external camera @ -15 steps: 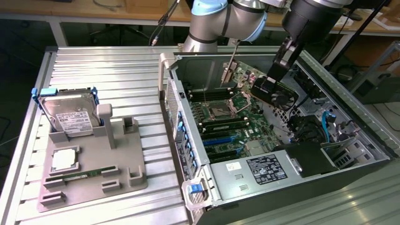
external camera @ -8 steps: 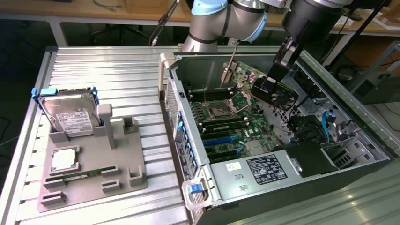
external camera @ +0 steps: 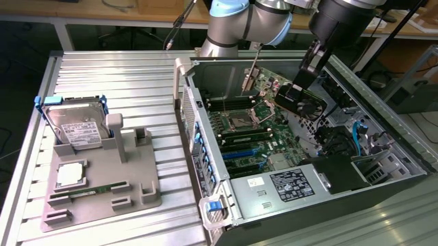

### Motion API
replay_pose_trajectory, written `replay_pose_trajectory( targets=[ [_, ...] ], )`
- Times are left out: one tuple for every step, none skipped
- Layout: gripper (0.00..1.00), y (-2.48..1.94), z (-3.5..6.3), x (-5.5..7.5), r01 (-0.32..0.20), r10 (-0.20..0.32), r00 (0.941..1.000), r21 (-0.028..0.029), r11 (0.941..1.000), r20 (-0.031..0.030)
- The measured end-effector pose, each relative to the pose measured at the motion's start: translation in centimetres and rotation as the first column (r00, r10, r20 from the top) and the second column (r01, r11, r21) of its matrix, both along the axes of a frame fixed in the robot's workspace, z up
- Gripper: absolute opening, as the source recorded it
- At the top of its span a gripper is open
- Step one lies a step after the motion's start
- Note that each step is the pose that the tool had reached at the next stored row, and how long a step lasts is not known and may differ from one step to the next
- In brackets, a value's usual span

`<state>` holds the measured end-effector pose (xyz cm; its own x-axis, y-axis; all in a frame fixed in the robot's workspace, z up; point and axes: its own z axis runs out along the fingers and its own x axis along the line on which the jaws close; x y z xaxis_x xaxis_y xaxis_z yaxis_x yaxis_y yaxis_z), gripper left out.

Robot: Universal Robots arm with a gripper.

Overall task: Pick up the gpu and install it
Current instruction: 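Insert the gpu into the slot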

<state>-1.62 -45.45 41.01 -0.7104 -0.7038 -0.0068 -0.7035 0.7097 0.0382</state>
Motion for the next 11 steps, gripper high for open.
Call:
replay_pose_trajectory(
  targets=[
    [0.27,0.0,0.0,0.0,-0.001,0.001,1.0,0.0,1.0,0.0],
    [0.27,0.0,0.0,0.0,-0.002,0.002,1.0,-0.0001,1.0,0.0],
    [0.27,0.0,0.0,0.0,-0.003,0.003,1.0,-0.0001,1.0,0.0],
    [0.27,0.0,0.0,0.0,-0.004,0.004,1.0,0.0,1.0,0.0],
    [0.27,0.0,0.0,0.0,-0.005,0.005,1.0,-0.0001,1.0,0.0],
    [0.27,0.0,0.0,0.0,-0.006,0.006,1.0,-0.0001,1.0,0.0],
    [0.27,0.0,0.0,0.0,-0.007,0.007,1.0,0.0,1.0,0.0],
    [0.27,0.0,0.0,0.0,-0.008,0.008,1.0,-0.0001,1.0,0.0],
    [0.27,0.0,0.0,0.0,-0.009,0.009,1.0,-0.0001,1.0,0.0],
    [0.27,0.0,0.0,0.0,-0.011,0.011,0.9999,0.0,0.9999,0.0],
    [0.27,0.0,0.0,0.0,-0.012,0.012,0.9999,-0.0001,0.9999,0.0]
  ],
)
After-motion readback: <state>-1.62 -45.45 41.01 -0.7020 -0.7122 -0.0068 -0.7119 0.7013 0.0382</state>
